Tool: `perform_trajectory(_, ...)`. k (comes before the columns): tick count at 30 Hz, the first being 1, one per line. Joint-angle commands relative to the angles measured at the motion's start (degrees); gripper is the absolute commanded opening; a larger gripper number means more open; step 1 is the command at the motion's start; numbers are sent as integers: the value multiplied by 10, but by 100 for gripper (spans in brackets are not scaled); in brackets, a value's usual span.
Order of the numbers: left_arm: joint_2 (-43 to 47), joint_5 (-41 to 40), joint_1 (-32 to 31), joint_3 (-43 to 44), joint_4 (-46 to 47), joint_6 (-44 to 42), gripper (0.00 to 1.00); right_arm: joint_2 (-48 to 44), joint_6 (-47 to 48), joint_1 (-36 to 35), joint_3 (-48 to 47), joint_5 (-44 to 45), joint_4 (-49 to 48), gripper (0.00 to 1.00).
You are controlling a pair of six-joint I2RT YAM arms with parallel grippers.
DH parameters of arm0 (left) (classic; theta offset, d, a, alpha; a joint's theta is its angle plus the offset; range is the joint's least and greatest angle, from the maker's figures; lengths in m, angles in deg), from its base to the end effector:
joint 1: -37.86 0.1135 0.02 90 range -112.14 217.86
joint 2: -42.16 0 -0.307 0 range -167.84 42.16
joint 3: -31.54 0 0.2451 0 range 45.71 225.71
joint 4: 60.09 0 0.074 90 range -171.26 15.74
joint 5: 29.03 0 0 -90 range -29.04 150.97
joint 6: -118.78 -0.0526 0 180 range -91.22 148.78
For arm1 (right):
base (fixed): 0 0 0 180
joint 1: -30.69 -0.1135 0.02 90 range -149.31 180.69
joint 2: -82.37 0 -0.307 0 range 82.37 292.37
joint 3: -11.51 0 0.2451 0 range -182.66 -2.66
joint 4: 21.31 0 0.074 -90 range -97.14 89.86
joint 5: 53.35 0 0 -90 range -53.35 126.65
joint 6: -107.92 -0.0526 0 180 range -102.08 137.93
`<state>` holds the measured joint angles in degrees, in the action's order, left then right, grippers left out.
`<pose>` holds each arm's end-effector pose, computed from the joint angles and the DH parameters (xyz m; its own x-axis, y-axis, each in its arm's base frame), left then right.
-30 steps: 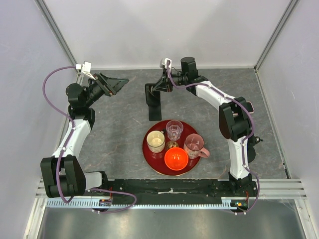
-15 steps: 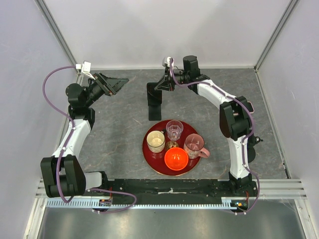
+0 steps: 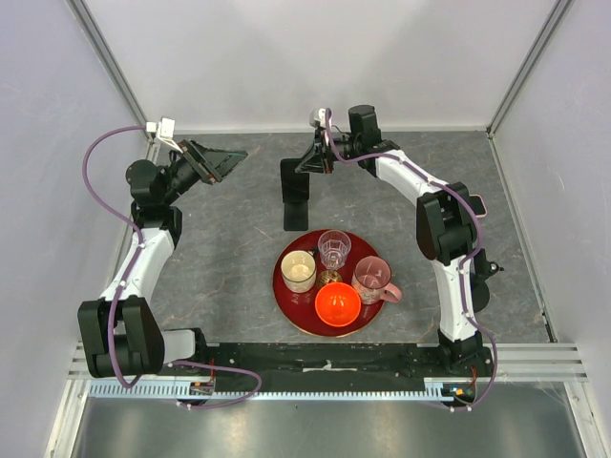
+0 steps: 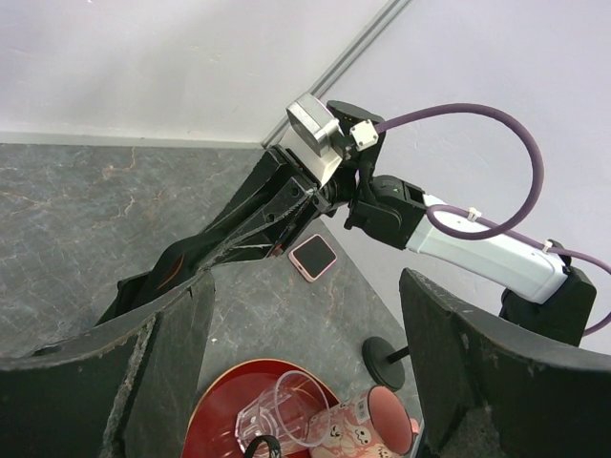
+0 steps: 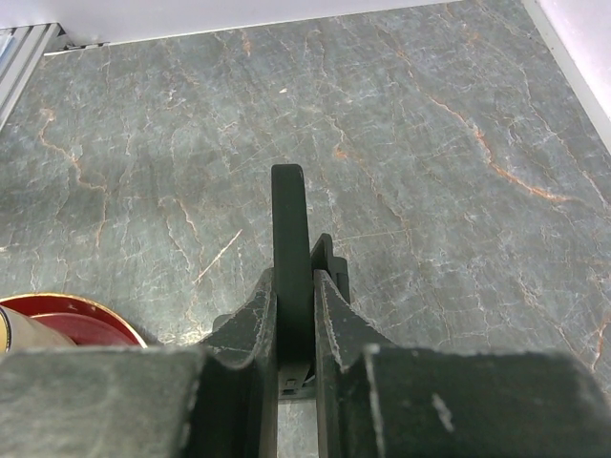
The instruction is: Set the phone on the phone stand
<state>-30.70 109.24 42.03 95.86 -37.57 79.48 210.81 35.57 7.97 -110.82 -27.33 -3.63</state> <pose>0.2798 -0.0190 0.3968 -0.3689 -0.5433 -0.7541 0.6133 0.4674 -0.6367 0.4830 0.2535 0.2887 -0.0732 -0.1749 -0.9819 -0.9970 0.0357 0.0680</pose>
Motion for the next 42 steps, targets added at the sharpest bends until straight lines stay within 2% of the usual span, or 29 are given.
perform_trajectory(1,-2,12,1,-2,32,21,84,0,34,-3,-20,13,-9,0)
perform_trajectory(2,-2,12,1,-1,32,21,84,-1,36,-4,-21,20,-3,1)
perform_trajectory(4,-4,13,1,-2,33,22,84,0,40,-9,-25,51,2,8)
perform_trajectory(8,-4,14,1,-2,34,22,84,8,42,-14,-38,73,19,30)
perform_trajectory(11,-4,13,1,-2,34,23,84,1,45,-13,-32,99,19,43)
perform_trajectory(13,-4,14,1,-2,35,24,84,-6,48,-15,-22,113,16,49)
perform_trajectory(14,-4,14,1,-3,35,25,84,-10,46,-16,-19,119,11,56)
perform_trajectory(19,-8,17,1,-5,46,34,84,-10,41,-15,-14,131,3,66)
perform_trajectory(21,-11,17,1,-5,47,34,84,-12,36,-16,-12,139,0,74)
perform_trajectory(22,-10,17,1,-5,47,35,84,-15,35,-16,-8,141,-1,81)
perform_trajectory(23,-11,17,1,-5,47,35,84,-18,33,-16,-5,146,-10,98)
perform_trajectory(33,-13,20,0,-4,49,38,84,-55,-2,-15,28,187,-28,98)
perform_trajectory(42,-13,34,-3,4,49,46,84,-173,-79,20,116,293,-29,98)
